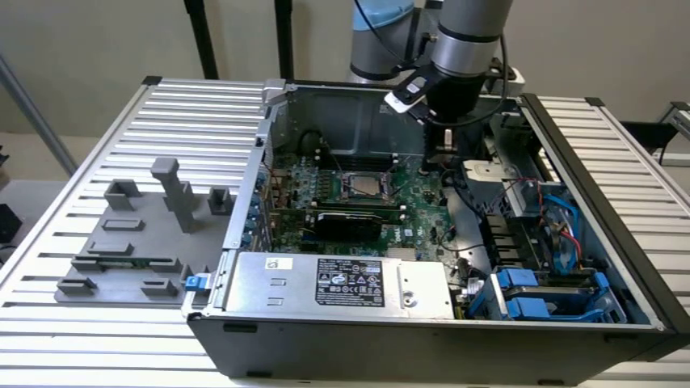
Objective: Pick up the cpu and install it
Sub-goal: 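Close the cpu cover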
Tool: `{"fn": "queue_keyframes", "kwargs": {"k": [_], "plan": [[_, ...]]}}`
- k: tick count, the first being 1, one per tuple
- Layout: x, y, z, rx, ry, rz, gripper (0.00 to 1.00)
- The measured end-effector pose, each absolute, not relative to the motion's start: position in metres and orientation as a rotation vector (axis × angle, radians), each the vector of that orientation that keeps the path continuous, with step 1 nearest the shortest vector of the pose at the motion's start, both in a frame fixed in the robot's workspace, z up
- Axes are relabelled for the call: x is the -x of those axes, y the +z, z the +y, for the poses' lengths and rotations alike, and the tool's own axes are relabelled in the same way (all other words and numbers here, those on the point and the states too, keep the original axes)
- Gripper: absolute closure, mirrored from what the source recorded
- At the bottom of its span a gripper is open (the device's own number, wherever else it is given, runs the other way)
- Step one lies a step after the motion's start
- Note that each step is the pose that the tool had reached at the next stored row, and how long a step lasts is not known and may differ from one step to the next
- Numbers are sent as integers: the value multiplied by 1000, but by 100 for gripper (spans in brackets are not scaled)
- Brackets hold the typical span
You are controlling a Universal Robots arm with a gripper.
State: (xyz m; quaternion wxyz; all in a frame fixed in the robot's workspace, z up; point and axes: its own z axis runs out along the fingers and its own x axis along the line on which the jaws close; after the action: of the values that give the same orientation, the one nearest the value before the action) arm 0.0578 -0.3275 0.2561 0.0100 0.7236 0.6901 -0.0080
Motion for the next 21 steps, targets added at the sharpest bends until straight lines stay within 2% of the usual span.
{"fn": "queue_keyframes", "kwargs": {"k": [6, 10, 15, 21], "plan": [[-37, 248, -326, -2257, -27, 2159, 89], [-32, 248, -325, -2272, -64, 2176, 89], [-25, 248, -325, -2299, -135, 2206, 89], [-15, 247, -325, -2300, -155, 2228, 89]]}}
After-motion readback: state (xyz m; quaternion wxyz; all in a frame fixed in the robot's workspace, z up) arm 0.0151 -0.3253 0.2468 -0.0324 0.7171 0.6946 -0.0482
